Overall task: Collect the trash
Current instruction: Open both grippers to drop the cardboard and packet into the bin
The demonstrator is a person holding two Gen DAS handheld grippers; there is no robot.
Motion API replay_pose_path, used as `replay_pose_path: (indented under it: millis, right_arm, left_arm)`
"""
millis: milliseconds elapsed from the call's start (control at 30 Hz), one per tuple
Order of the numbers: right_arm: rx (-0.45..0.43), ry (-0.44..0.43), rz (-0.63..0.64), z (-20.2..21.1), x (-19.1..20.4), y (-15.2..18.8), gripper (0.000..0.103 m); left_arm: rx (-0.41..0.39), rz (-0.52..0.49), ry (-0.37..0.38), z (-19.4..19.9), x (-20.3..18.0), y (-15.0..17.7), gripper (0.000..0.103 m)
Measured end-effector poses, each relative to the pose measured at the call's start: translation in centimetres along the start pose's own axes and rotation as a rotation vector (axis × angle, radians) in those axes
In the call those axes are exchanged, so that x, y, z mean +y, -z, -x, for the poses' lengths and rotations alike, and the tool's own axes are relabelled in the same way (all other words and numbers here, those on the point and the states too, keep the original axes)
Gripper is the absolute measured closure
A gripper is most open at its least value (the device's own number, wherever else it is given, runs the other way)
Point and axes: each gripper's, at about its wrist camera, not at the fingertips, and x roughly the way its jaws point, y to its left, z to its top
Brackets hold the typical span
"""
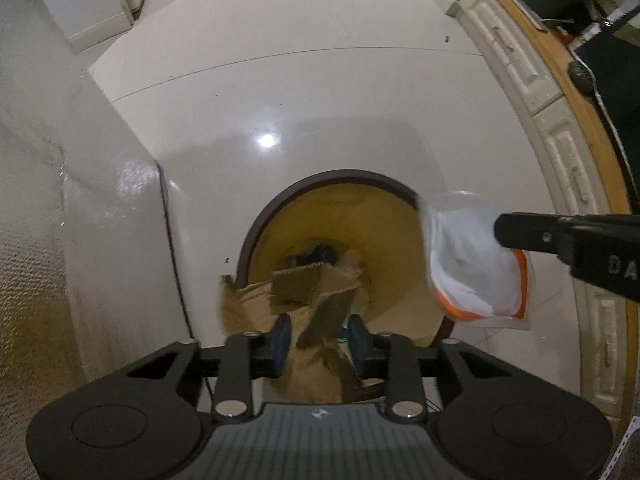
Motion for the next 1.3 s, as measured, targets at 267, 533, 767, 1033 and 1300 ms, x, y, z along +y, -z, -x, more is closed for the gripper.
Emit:
replay_pose_path:
  millis: [267,533,767,1033,1300]
  right_arm:
    - [0.002,-0.008,0.008,-0.4,0.3,0.2,0.099]
    - [0.038,0.003,0.045,-1.3,0.6,0.6,0.079]
    - [0.113,0.064,0.103,-2.0,0.8,1.0,0.072]
    - [0.151,0.105,0.132,-1.5,-0.1,1.6,0.046]
    - [0.106,0.102,0.095,0.3,-0.5,1.9,0.016]
  left_arm:
    - [0.001,0.007,-0.044,0.0,0.3,0.1,0.042]
    - [0.028,0.007,-0.107,-0.2,0.6,0.4,0.026]
    - [0.056,0.019,-0.132,-0.2,1.3,0.7,0.017]
    - [0.034,0.051,-0.146,1.1,1.8,1.0,0.006]
    - [-0.013,0.045,-0.165,3.5,1.8,1.9,0.000]
